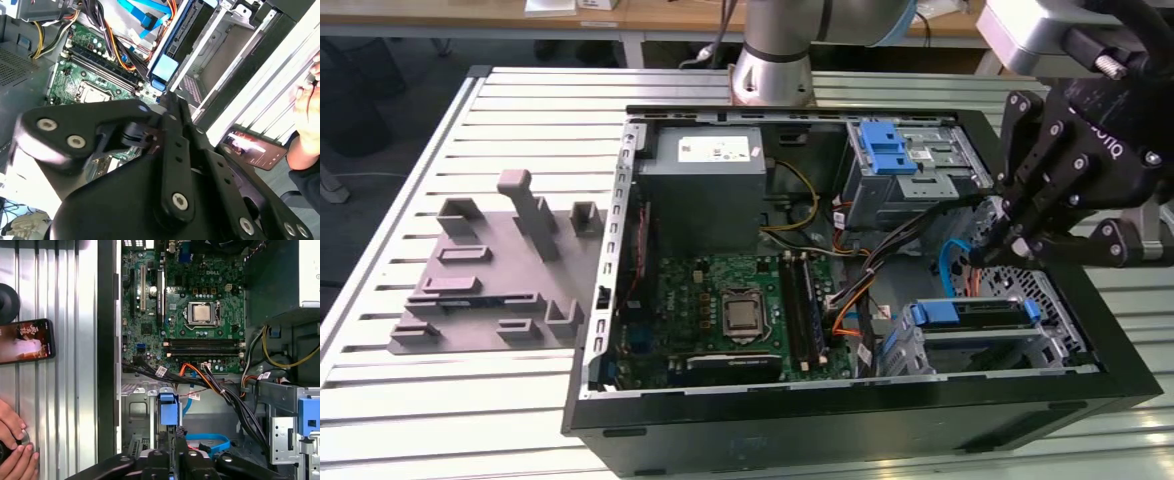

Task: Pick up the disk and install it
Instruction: 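Insert the disk into the insertion slot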

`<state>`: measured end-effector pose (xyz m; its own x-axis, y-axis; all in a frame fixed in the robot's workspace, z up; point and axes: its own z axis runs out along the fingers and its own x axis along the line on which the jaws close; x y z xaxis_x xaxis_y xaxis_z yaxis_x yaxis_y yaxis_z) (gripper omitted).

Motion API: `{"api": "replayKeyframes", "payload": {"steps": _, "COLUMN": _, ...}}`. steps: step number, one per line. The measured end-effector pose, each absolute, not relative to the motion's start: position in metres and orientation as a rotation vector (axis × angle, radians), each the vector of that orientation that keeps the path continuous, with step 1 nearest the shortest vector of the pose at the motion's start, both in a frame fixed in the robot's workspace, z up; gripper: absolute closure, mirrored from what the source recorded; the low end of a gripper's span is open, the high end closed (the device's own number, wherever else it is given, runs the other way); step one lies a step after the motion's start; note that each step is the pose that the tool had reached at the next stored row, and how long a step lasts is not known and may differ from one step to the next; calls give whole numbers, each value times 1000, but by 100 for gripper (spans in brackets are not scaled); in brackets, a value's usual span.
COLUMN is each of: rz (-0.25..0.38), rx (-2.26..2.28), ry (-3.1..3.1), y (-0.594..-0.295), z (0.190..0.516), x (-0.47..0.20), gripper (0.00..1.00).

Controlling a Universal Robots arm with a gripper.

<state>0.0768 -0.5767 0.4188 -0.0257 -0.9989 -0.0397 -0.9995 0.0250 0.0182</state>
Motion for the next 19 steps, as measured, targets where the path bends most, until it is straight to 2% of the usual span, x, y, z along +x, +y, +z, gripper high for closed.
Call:
{"api": "replayKeyframes", "payload": {"steps": 2, "rz": 64, "rx": -2182, "ry": 2238, "y": -577, "z": 418, "x": 77, "gripper": 87}}
{"api": "replayKeyframes", "payload": {"steps": 3, "rz": 64, "rx": -2182, "ry": 2238, "y": -577, "z": 417, "x": 77, "gripper": 89}}
{"api": "replayKeyframes", "payload": {"steps": 19, "rz": 64, "rx": -2182, "ry": 2238, "y": -577, "z": 412, "x": 77, "gripper": 89}}
